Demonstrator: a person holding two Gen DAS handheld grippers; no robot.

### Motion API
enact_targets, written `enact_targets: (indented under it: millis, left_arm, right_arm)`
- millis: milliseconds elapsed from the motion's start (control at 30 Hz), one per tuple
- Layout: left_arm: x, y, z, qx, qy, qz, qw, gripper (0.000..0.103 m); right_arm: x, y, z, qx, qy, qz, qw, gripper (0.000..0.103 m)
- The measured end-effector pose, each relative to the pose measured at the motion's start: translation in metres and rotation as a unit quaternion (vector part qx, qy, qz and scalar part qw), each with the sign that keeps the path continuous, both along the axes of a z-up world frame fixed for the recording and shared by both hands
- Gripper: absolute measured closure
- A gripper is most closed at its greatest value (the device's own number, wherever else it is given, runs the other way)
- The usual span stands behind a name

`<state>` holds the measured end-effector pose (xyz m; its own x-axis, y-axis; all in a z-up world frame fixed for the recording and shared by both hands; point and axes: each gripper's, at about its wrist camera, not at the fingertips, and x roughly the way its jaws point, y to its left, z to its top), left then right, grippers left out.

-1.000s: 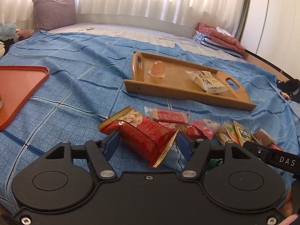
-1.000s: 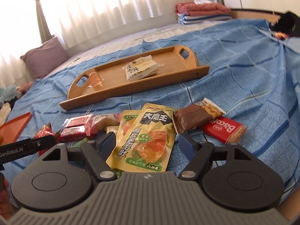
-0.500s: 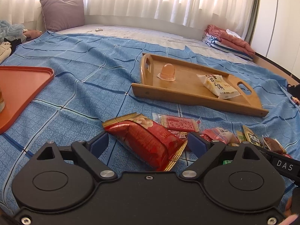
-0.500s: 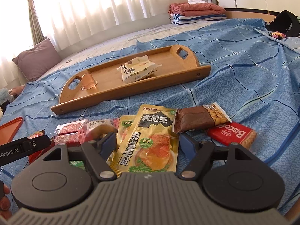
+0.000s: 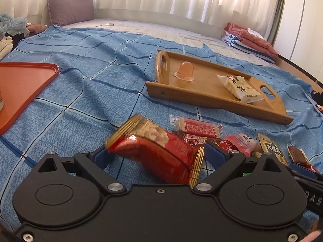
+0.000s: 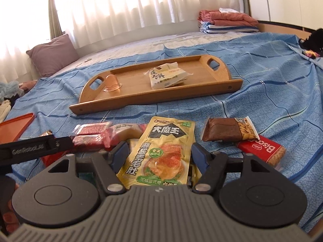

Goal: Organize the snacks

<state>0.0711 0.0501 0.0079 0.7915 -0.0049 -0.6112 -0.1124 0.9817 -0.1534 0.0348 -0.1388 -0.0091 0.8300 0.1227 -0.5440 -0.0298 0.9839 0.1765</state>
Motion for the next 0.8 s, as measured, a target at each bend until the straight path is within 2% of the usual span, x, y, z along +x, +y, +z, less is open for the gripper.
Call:
enact_targets:
  millis: [133, 233, 267, 367, 400, 467, 500, 800]
  left_arm:
    - [0.0, -0.001, 0.0, 0.0, -0.001, 0.001, 1.0, 0.008]
    - [-0.001, 0.0, 0.0, -0.003, -0.004, 0.001, 1.0, 0.011]
    - [-0.003, 0.0, 0.001, -0.005, -0.006, 0.0, 1.0, 0.015]
    - [-0.006, 0.001, 0.004, -0.007, -0.014, 0.002, 0.9999, 0.024]
    - [-0.008, 0.001, 0.005, -0.002, -0.016, 0.001, 0.9999, 0.03]
    - [-0.009, 0.0, 0.007, 0.003, -0.016, -0.003, 0.9999, 0.03]
    - [-0.011, 0.0, 0.008, 0.006, -0.018, -0.004, 0.9998, 0.035]
    - [-0.022, -0.004, 0.03, 0.023, -0.058, -0.017, 0.9979, 0.037]
  right_arm:
    - [-0.004, 0.006, -0.001, -0.022, -0.006, 0.007, 1.0, 0.032]
    - [-0.002, 0.006, -0.002, -0.025, -0.007, 0.002, 1.0, 0.027]
    - [-0.001, 0.006, -0.003, -0.025, -0.006, -0.003, 1.0, 0.023]
    - [0.002, 0.006, -0.006, -0.029, -0.006, -0.013, 0.999, 0.023]
    - [0.003, 0.007, -0.007, -0.032, -0.005, -0.013, 0.999, 0.024]
    - [0.003, 0.009, -0.006, -0.034, -0.006, -0.014, 0.999, 0.032]
    - [0.003, 0.009, -0.006, -0.033, -0.006, -0.014, 0.999, 0.032]
    - [-0.003, 0.005, 0.005, -0.021, -0.016, -0.009, 1.0, 0.035]
